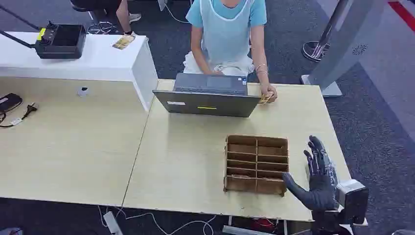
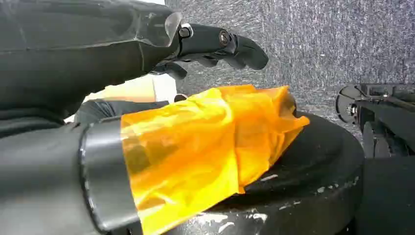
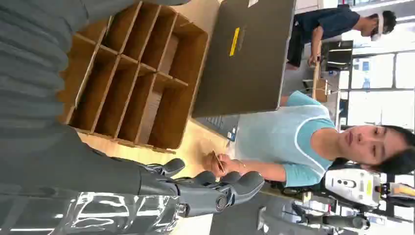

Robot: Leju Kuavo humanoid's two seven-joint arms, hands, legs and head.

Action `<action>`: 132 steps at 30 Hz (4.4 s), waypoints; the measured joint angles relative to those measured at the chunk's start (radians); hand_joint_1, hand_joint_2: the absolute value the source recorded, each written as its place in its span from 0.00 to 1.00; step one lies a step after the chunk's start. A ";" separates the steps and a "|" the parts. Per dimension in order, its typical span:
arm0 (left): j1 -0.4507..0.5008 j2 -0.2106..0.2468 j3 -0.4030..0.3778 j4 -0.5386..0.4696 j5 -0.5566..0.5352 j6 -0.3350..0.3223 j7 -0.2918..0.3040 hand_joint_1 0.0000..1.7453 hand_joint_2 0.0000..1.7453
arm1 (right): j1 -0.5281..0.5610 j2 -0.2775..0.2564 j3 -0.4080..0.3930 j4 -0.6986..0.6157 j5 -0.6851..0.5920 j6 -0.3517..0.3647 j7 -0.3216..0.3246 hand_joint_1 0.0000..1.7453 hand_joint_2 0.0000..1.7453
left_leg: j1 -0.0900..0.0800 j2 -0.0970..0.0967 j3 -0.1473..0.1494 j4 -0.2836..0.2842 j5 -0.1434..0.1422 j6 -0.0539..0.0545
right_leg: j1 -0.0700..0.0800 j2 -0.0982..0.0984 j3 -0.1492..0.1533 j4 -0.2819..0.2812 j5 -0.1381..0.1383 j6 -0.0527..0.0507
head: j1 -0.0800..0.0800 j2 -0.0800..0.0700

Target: Pass the card to the sensor for recognition and then transmit it.

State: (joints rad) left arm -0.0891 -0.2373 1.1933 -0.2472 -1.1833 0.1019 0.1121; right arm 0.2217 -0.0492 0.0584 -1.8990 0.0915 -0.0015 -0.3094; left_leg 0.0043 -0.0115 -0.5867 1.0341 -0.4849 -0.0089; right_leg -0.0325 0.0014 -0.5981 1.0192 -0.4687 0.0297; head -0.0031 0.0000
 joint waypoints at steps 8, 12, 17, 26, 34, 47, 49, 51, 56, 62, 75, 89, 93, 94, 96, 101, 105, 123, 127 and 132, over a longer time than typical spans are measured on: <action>0.000 0.005 -0.002 0.000 0.000 -0.007 0.000 0.00 0.00 | -0.040 -0.019 -0.016 -0.006 0.015 -0.004 0.007 0.00 1.00 | 0.000 0.000 0.000 0.000 0.000 0.000 | 0.000 0.000 0.000 0.000 0.000 0.000 | 0.000 0.000; 0.000 0.007 -0.006 0.000 0.000 -0.012 0.000 0.00 0.00 | -0.092 -0.039 -0.026 -0.002 0.051 -0.017 0.030 0.00 1.00 | 0.000 0.000 0.000 0.000 0.000 0.000 | 0.000 0.000 0.000 0.000 0.001 -0.001 | 0.000 0.000; 0.000 0.008 -0.006 0.000 0.000 -0.014 -0.005 0.00 0.00 | -0.165 -0.061 -0.037 0.016 0.121 -0.044 0.055 0.00 1.00 | 0.000 0.000 0.000 0.000 0.001 0.000 | 0.000 0.000 0.000 0.000 0.001 -0.001 | 0.000 0.000; 0.000 0.008 -0.010 0.000 0.000 -0.020 -0.006 0.00 0.00 | -0.293 -0.074 -0.030 0.031 0.318 -0.154 0.064 0.00 1.00 | 0.000 0.000 0.000 0.000 0.001 0.000 | 0.000 0.000 0.000 0.000 0.001 -0.001 | 0.000 0.000; 0.000 0.008 -0.031 0.000 0.000 -0.027 -0.004 0.00 0.00 | -0.407 -0.076 0.028 0.032 0.645 -0.297 0.122 0.00 1.00 | 0.000 0.000 0.000 0.000 0.001 0.000 | 0.000 0.001 0.000 0.001 0.001 -0.001 | 0.000 0.000; -0.001 0.015 -0.085 0.000 0.000 -0.044 -0.003 0.00 0.00 | -0.691 -0.132 0.129 0.161 1.078 -0.340 0.315 0.00 1.00 | 0.000 0.000 0.000 0.000 0.003 -0.001 | 0.000 0.000 0.000 0.001 0.003 -0.001 | 0.000 0.000; -0.001 0.016 -0.093 0.000 0.000 -0.047 -0.003 0.00 0.00 | -0.738 -0.142 0.135 0.203 1.105 -0.321 0.342 0.00 1.00 | 0.000 0.000 0.000 0.000 0.003 -0.001 | 0.000 0.000 0.000 0.001 0.003 -0.001 | 0.000 0.000; -0.001 0.017 -0.102 0.000 0.000 -0.048 -0.003 0.00 0.00 | -0.784 -0.150 0.138 0.250 1.113 -0.296 0.360 0.00 1.00 | 0.000 0.000 0.000 0.000 0.003 -0.001 | 0.000 0.000 0.000 0.001 0.003 0.000 | 0.000 0.000; -0.001 0.019 -0.119 0.000 0.000 -0.050 -0.003 0.00 0.00 | -0.912 -0.166 0.150 0.396 1.140 -0.233 0.406 0.00 1.00 | 0.000 0.000 0.000 0.000 0.004 -0.001 | 0.000 0.000 0.000 0.001 0.004 0.000 | 0.000 0.000; -0.001 0.022 -0.137 0.000 0.000 -0.055 -0.003 0.00 0.00 | -1.047 -0.180 0.169 0.587 1.167 -0.183 0.423 0.00 1.00 | 0.000 0.000 0.000 0.000 0.005 -0.001 | 0.000 0.000 0.000 0.001 0.004 0.000 | 0.000 0.000; -0.001 0.024 -0.157 0.002 0.000 -0.066 -0.003 0.00 0.00 | -1.196 -0.187 0.195 0.844 1.184 -0.140 0.454 0.00 1.00 | 0.000 -0.001 0.000 0.000 0.005 -0.001 | 0.000 0.000 0.000 0.001 0.004 0.000 | 0.000 0.000; -0.001 0.024 -0.164 0.002 0.000 -0.068 -0.003 0.00 0.00 | -1.236 -0.210 0.196 0.967 1.188 -0.150 0.456 1.00 1.00 | 0.000 0.000 0.000 0.001 0.005 -0.001 | 0.000 0.000 0.000 0.001 0.004 0.000 | 0.000 0.000; -0.001 0.024 -0.167 0.002 0.000 -0.068 -0.003 0.00 0.00 | -1.235 -0.212 0.196 0.976 1.186 -0.150 0.456 1.00 1.00 | 0.000 -0.001 0.000 0.001 0.005 -0.001 | 0.000 0.000 -0.001 0.001 0.004 0.000 | 0.000 0.000; -0.001 0.024 -0.168 0.002 0.000 -0.068 -0.003 0.00 0.00 | -1.235 -0.213 0.196 0.976 1.185 -0.150 0.456 1.00 1.00 | 0.000 -0.001 0.000 0.001 0.005 -0.001 | 0.000 0.000 -0.001 0.001 0.004 0.000 | 0.000 0.000; -0.001 0.024 -0.169 0.002 0.000 -0.068 -0.003 0.00 0.00 | -1.235 -0.213 0.196 0.976 1.184 -0.150 0.456 1.00 1.00 | 0.000 0.000 0.000 0.001 0.005 -0.001 | 0.000 0.000 -0.001 0.001 0.004 0.000 | 0.000 0.000; -0.001 0.024 -0.171 0.002 0.000 -0.068 -0.003 0.00 0.00 | -1.235 -0.213 0.196 0.977 1.184 -0.150 0.456 1.00 1.00 | 0.000 0.000 0.000 0.001 0.005 -0.001 | 0.000 0.000 -0.001 0.001 0.004 0.000 | 0.000 0.000; -0.001 0.024 -0.173 0.002 0.000 -0.068 -0.003 0.00 0.00 | -1.234 -0.214 0.196 0.977 1.172 -0.159 0.454 1.00 1.00 | 0.000 0.000 0.000 0.001 0.005 -0.001 | 0.000 0.000 -0.001 0.001 0.004 0.000 | 0.000 0.000; -0.001 0.024 -0.175 0.002 0.000 -0.063 0.003 0.00 0.00 | -1.216 -0.216 0.171 0.934 1.113 -0.191 0.452 1.00 1.00 | 0.000 -0.001 0.000 0.001 0.005 -0.001 | 0.000 0.000 -0.001 0.001 0.004 0.000 | 0.000 0.000; -0.001 0.024 -0.175 0.002 0.000 -0.062 0.005 0.00 0.00 | -1.198 -0.216 0.147 0.903 1.050 -0.181 0.446 1.00 1.00 | 0.000 -0.001 0.000 0.001 0.005 -0.001 | 0.000 0.000 -0.001 0.001 0.004 0.000 | 0.000 0.000; 0.000 0.024 -0.174 0.002 0.000 -0.061 0.015 0.00 0.00 | -1.169 -0.218 0.099 0.865 0.929 -0.164 0.404 1.00 1.00 | 0.000 -0.001 0.000 0.001 0.005 -0.001 | 0.000 0.000 -0.001 0.001 0.004 0.000 | 0.000 0.000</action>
State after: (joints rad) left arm -0.0895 -0.2129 1.0189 -0.2449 -1.1833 0.0404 0.1270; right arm -0.9472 -0.2670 0.1572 -1.0341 1.0207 -0.1660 0.0947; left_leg 0.0042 -0.0120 -0.5867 1.0346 -0.4802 -0.0095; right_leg -0.0325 0.0017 -0.5986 1.0197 -0.4643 0.0302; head -0.0031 0.0000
